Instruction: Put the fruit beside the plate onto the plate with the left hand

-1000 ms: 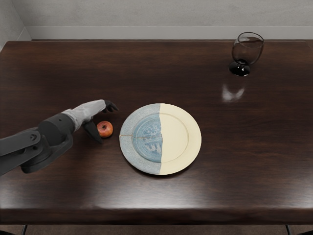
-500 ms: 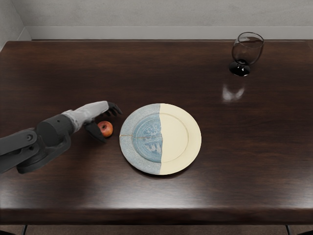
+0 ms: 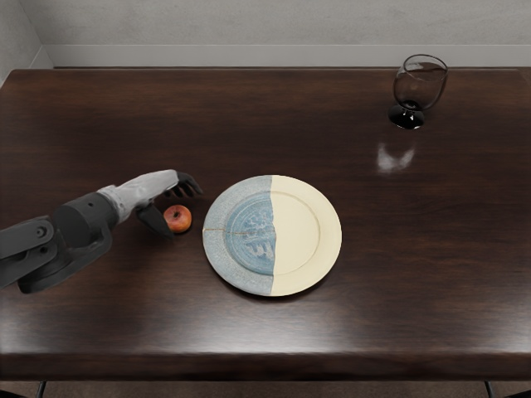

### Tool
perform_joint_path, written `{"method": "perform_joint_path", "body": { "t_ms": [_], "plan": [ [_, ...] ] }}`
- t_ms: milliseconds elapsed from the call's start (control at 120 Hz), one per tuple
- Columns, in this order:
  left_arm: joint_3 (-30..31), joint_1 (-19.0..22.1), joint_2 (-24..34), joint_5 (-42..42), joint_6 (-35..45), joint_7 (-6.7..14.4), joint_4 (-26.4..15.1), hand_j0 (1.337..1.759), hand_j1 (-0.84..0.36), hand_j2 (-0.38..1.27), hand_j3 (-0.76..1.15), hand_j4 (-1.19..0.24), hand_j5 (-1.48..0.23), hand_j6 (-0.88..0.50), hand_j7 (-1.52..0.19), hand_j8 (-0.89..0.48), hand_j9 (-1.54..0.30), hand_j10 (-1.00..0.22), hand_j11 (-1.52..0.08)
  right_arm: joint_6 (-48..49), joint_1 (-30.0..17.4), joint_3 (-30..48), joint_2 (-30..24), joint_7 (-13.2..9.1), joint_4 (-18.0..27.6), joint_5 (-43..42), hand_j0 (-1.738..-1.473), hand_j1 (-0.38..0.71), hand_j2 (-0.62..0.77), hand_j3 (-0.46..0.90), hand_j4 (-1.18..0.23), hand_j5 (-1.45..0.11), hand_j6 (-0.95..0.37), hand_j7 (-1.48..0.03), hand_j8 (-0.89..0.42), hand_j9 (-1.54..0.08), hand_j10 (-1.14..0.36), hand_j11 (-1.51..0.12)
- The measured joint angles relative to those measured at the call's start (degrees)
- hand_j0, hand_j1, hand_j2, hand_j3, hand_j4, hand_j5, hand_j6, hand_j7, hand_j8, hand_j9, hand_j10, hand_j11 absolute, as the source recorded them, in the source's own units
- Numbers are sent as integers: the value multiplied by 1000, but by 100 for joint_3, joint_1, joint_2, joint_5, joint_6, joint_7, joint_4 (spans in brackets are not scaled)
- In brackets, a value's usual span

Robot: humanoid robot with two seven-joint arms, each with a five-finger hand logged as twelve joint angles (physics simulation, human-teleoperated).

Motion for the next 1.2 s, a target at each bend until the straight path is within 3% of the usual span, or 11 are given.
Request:
{"method": "perform_joint_path", "body": {
  "t_ms": [1200],
  "plan": [
    [131,-45,-62,16,-123,0,161,1657,-261,117,0,-531,-680,-474,-685,-487,-690,-525,-690,0,36,9,0,-1,1,0,-1658,-349,0,0,0,0,0,0,0,0,0,0]
  ]
}}
